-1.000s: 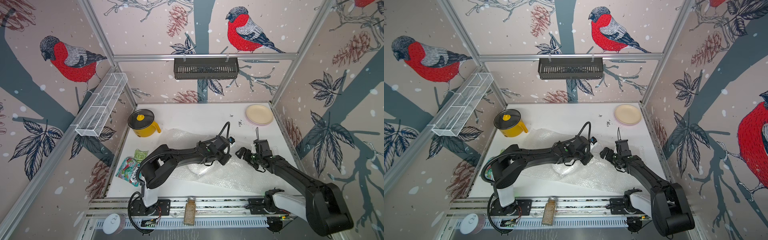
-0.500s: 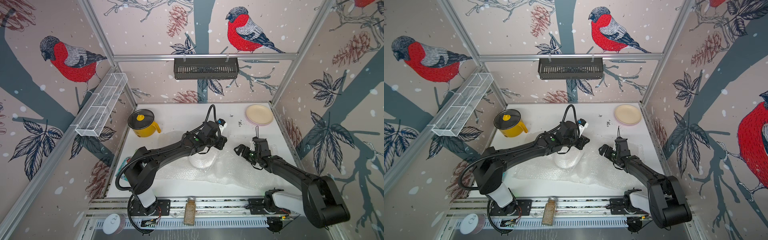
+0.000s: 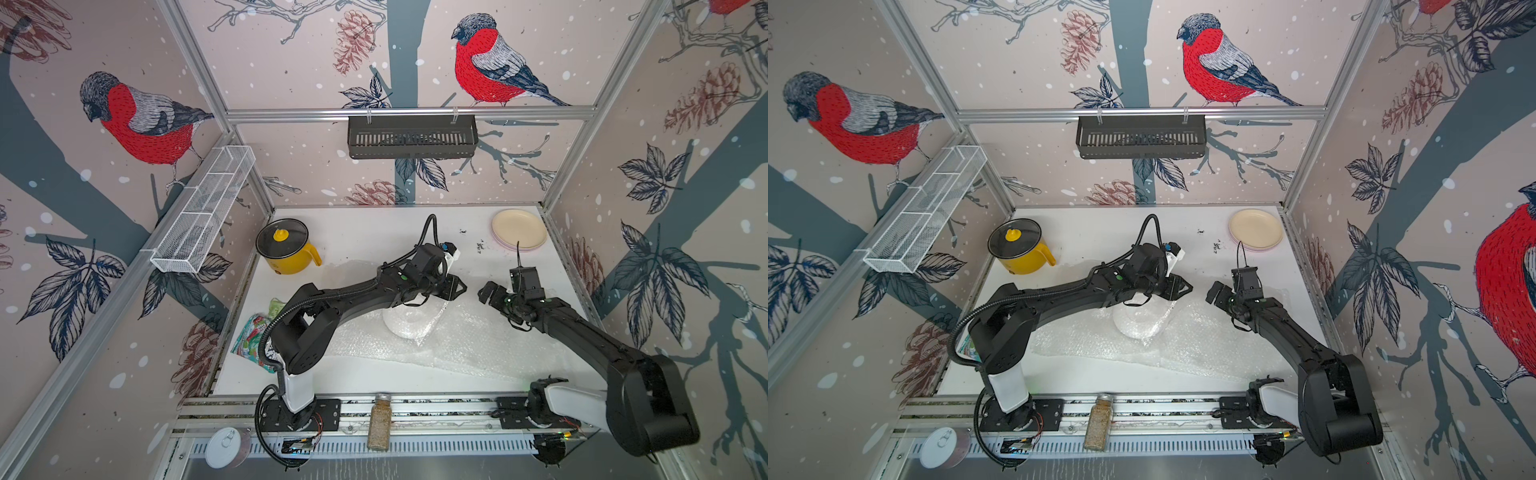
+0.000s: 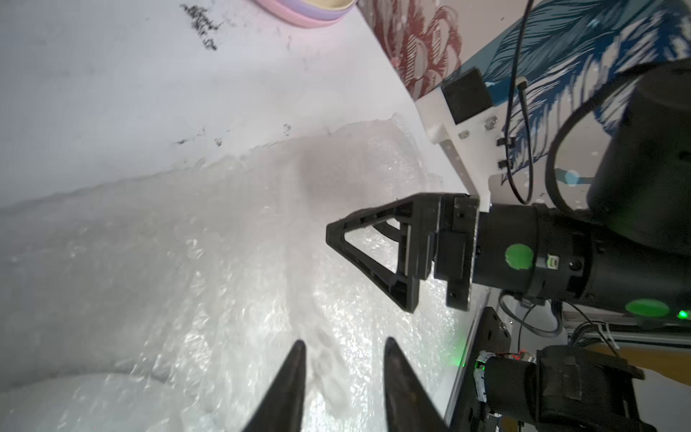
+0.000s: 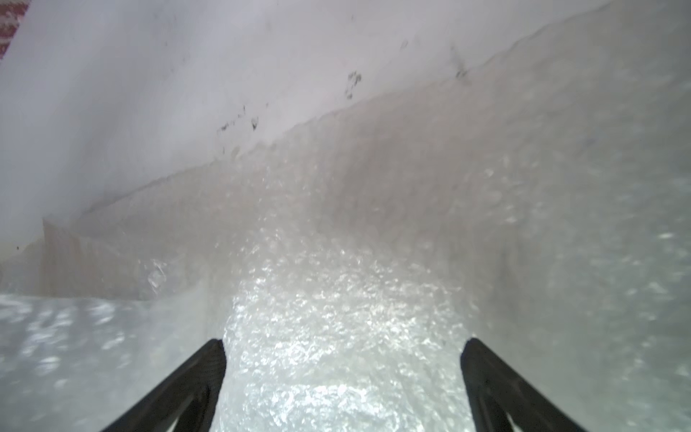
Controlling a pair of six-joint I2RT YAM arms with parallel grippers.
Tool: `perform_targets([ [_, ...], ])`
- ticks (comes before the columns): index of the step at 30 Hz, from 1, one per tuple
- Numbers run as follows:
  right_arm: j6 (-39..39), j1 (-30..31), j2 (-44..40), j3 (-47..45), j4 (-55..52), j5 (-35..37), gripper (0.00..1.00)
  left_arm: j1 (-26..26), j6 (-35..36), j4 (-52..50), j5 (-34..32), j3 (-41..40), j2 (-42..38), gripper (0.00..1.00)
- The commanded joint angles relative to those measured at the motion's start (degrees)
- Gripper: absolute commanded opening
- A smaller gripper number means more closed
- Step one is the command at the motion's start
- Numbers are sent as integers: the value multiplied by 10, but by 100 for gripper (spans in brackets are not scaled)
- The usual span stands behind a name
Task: Unpack dinner plates from bubble wrap
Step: Unwrap the bubble wrap.
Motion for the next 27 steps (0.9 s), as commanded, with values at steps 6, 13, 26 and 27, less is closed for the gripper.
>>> perform_targets([
  [6, -34, 43, -59, 66, -76, 52, 100, 23, -48, 146, 86, -125, -133, 71],
  [13, -23, 246, 14, 160, -79, 87, 98, 88, -83, 114, -30, -316, -306, 85],
  [26, 23, 333, 200, 190, -34, 10, 97, 213, -159, 158, -25, -468, -345, 96],
  [27, 30, 333, 179, 168, -39, 10, 97, 221, -163, 164, -24, -474, -341, 96],
])
